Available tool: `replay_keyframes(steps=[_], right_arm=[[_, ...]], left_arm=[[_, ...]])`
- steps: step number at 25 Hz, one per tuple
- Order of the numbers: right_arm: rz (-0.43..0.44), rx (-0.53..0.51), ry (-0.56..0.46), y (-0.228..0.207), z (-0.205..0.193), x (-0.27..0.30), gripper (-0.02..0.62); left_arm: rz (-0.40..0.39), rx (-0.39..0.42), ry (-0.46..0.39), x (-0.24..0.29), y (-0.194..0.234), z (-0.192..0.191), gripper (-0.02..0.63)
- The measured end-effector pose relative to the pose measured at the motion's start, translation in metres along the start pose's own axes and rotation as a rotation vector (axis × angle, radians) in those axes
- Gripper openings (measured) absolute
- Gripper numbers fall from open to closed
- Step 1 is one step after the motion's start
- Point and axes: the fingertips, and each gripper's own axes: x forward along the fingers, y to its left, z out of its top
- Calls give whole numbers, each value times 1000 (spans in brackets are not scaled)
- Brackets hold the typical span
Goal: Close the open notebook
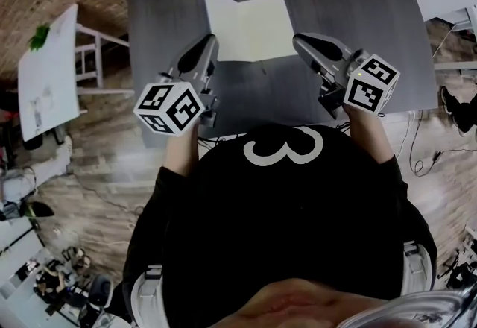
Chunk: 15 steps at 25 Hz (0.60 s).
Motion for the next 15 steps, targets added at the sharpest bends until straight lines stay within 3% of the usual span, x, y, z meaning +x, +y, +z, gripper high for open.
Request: replay_keyframes(steps=[5,15], right_arm=[[-36,32,-8,-8,-9,-3,2],[-113,73,-11,-24,-24,-15,2]], left_arm=[[52,63,11,0,29,-8,18],[130,34,79,14,76,-46,18]])
